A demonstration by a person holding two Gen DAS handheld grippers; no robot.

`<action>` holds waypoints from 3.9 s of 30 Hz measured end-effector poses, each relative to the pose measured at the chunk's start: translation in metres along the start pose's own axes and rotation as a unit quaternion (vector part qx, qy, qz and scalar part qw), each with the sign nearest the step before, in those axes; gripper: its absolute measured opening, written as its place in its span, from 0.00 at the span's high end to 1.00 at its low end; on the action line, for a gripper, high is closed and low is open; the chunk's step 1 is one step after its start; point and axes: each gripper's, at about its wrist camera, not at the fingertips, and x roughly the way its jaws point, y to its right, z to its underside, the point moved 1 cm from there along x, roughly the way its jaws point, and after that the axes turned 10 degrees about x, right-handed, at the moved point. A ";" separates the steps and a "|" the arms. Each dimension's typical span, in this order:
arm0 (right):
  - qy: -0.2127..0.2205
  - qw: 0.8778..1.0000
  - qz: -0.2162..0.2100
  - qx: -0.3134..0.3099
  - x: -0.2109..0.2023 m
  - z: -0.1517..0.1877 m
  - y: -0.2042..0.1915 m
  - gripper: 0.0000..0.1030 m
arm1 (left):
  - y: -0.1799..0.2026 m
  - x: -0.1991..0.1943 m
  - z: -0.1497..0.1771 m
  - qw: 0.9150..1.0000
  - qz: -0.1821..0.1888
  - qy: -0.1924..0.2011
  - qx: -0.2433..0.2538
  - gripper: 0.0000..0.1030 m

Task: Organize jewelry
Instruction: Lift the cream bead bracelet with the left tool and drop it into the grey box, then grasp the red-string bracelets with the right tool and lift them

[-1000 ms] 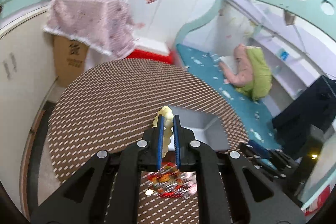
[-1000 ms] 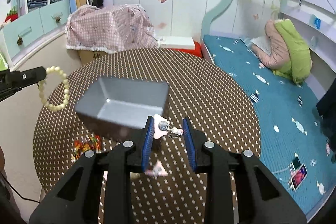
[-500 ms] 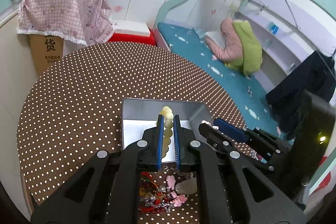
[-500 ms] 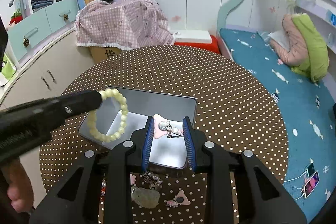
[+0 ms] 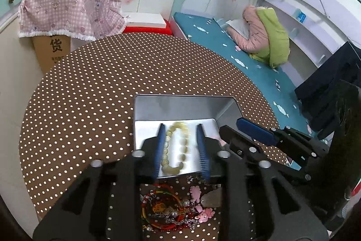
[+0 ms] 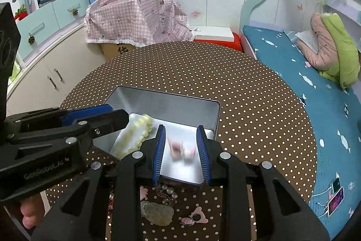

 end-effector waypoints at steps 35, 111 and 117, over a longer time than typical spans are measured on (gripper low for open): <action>-0.023 0.999 -0.039 -0.027 -0.021 0.044 -0.040 0.44 | -0.039 -0.042 0.082 0.997 -0.045 -0.040 -0.047 0.54; -0.031 0.975 -0.193 0.106 -0.051 0.006 0.001 0.97 | 0.014 -0.013 0.079 0.998 0.040 -0.049 0.022 0.31; -0.048 0.974 -0.189 0.116 -0.042 0.008 0.002 0.97 | 0.028 -0.002 0.084 0.995 0.072 -0.065 0.032 0.31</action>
